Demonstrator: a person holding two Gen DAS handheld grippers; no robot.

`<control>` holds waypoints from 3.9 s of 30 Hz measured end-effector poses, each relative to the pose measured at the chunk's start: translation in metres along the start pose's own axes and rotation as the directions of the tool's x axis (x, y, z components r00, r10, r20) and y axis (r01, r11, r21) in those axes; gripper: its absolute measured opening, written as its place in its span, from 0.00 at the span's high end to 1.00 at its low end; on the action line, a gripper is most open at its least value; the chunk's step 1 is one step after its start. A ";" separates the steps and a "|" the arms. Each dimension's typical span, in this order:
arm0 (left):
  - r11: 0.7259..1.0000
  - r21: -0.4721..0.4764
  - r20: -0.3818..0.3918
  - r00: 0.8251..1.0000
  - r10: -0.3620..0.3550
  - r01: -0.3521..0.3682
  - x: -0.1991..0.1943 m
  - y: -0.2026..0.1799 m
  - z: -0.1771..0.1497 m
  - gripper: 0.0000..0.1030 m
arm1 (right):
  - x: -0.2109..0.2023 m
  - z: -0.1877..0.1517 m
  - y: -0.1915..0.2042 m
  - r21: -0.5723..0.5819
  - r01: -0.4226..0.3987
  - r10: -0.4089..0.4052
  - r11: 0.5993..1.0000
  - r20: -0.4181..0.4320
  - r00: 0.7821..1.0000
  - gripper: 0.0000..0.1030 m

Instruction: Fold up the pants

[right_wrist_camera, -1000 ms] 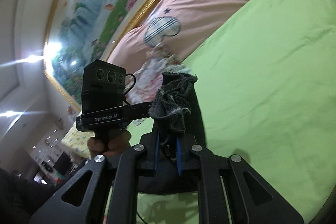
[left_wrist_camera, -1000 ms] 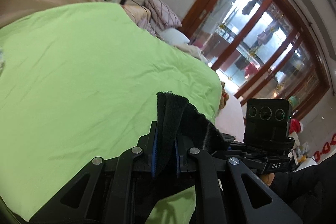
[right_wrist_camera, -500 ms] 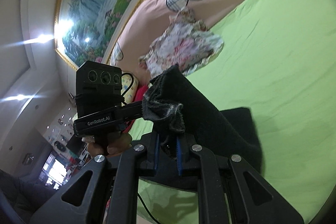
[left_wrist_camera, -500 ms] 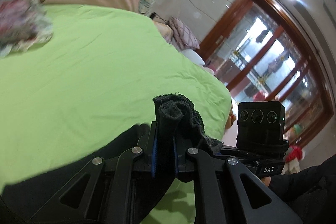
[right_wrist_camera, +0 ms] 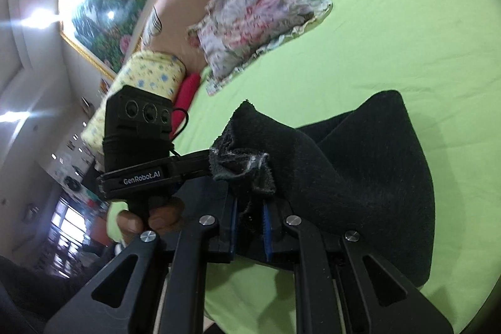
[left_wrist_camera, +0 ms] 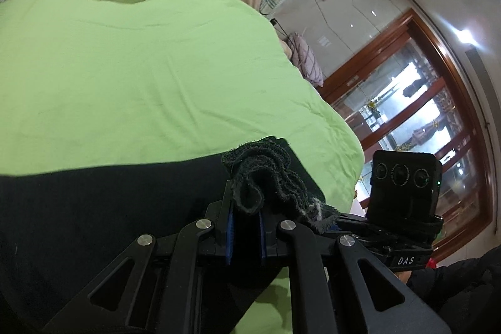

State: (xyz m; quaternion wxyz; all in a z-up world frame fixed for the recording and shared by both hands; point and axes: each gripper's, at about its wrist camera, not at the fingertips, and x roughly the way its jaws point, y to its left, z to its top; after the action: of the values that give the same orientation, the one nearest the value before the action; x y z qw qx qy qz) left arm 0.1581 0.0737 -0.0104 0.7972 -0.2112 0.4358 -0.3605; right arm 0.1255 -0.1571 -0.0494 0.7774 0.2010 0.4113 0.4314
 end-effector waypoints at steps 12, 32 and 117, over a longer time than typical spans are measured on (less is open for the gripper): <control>0.993 -0.056 -0.007 0.995 0.099 -0.099 -0.001 0.020 -0.017 0.90 | 0.019 -0.008 0.007 -0.059 0.089 -0.093 0.994 -0.069 0.993 0.81; 0.935 -0.247 0.186 0.935 0.302 -0.253 -0.098 0.028 -0.069 0.62 | 0.029 -0.007 0.042 -0.113 0.023 -0.036 0.993 -0.116 0.993 0.55; 0.564 -0.776 0.275 0.654 0.705 -0.283 -0.282 0.128 -0.173 0.75 | 0.349 0.033 0.239 -0.496 -0.460 -0.026 0.737 -0.700 0.714 0.76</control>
State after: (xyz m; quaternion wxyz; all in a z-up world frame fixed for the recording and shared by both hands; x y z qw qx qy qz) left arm -0.0396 0.3671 -0.0327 0.8232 -0.4406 0.3231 0.1543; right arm 0.1321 0.2669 -0.0331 0.5367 -0.1934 0.4591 0.6810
